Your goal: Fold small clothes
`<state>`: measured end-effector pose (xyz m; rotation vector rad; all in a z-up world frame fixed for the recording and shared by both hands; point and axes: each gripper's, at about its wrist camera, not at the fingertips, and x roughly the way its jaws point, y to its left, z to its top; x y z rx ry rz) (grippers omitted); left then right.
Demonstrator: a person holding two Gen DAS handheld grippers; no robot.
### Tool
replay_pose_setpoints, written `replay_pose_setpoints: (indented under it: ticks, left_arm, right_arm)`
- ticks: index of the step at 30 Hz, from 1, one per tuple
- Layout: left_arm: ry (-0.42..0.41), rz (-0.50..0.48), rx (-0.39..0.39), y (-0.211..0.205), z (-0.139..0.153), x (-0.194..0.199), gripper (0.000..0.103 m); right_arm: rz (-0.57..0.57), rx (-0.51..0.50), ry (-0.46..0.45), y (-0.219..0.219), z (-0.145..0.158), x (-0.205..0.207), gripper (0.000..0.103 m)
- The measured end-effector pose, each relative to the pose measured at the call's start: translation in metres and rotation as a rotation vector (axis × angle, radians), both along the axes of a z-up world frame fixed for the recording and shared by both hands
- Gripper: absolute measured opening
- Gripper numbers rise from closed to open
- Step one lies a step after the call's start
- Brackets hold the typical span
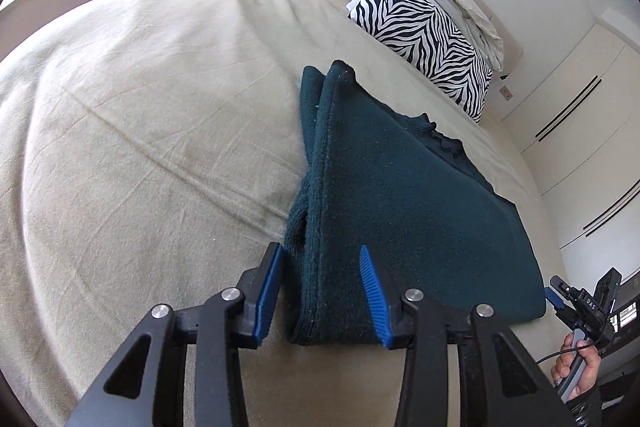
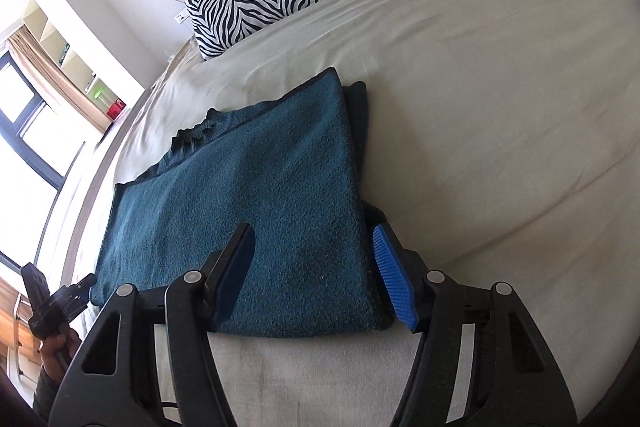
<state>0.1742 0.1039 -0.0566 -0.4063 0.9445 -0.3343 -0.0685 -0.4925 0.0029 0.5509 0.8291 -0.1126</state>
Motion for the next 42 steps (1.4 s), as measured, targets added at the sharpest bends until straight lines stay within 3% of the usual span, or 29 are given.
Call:
replay_pose_setpoints:
  ticks: [8,11,16,19,29,42]
  left_arm:
    - [-0.012,0.004,0.030,-0.001,-0.001,-0.002,0.029]
    - [-0.023,0.002,0.043,-0.003,0.000,-0.003,0.029]
    - [-0.031,-0.002,0.053,-0.005,0.000,-0.005,0.028]
    - [-0.030,0.001,0.048,-0.003,-0.002,-0.005,0.015]
    - [-0.053,0.007,0.047,-0.002,0.003,-0.009,0.009]
    - [-0.020,0.017,-0.005,0.014,-0.006,-0.013,0.008]
  right_arm:
    - [0.000,-0.004,0.018,-0.003,-0.003,0.002,0.050]
    - [0.011,-0.032,0.040,-0.001,-0.005,0.006,0.036]
    - [0.014,-0.062,0.062,0.000,-0.008,0.007,0.022]
    - [-0.003,-0.067,0.068,-0.003,-0.006,0.005,0.007]
    - [-0.011,-0.083,0.060,0.001,0.004,0.000,0.005]
    - [-0.050,-0.020,0.088,-0.006,-0.014,-0.019,0.005]
